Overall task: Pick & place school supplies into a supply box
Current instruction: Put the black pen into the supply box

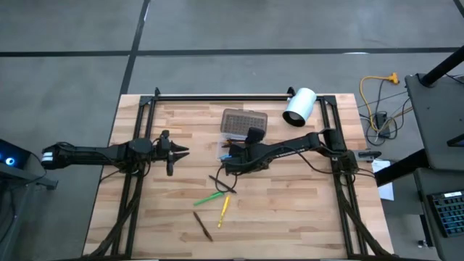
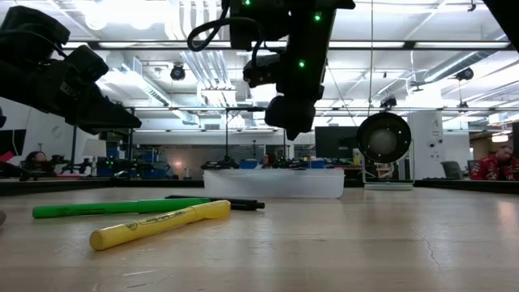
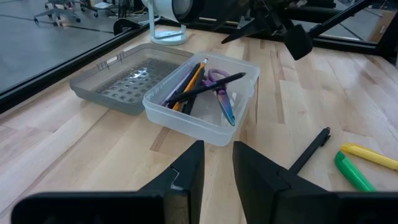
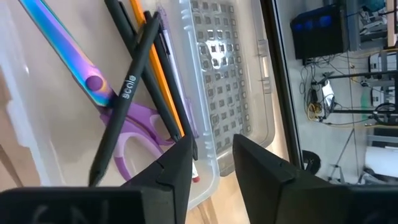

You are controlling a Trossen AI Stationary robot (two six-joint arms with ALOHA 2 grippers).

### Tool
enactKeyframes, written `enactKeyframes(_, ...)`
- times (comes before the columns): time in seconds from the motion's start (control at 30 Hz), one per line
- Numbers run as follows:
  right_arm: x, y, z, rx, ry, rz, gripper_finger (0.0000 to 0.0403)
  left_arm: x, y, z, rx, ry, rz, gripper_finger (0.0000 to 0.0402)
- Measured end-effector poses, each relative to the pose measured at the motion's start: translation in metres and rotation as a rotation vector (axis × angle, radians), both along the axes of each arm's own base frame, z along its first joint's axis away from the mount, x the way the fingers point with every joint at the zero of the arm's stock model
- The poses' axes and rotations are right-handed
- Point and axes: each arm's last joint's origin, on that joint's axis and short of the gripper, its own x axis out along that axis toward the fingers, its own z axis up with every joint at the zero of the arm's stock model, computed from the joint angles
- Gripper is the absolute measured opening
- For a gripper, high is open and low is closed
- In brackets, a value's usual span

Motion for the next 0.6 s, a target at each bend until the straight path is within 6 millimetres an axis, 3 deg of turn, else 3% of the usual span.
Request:
enactKeyframes(0.3,0.004,0.004,0.007,0.027,-0.033,0.009,0.0094,0.000,0.000,0.000,0.000,0.000,0.000,0.0069)
enactKeyframes(0.6,0.015,0.020,0.013,0.211,-0.136,0.052,0.0082,0.000,0.000,0.000,0.000,0.000,0.000,0.0069)
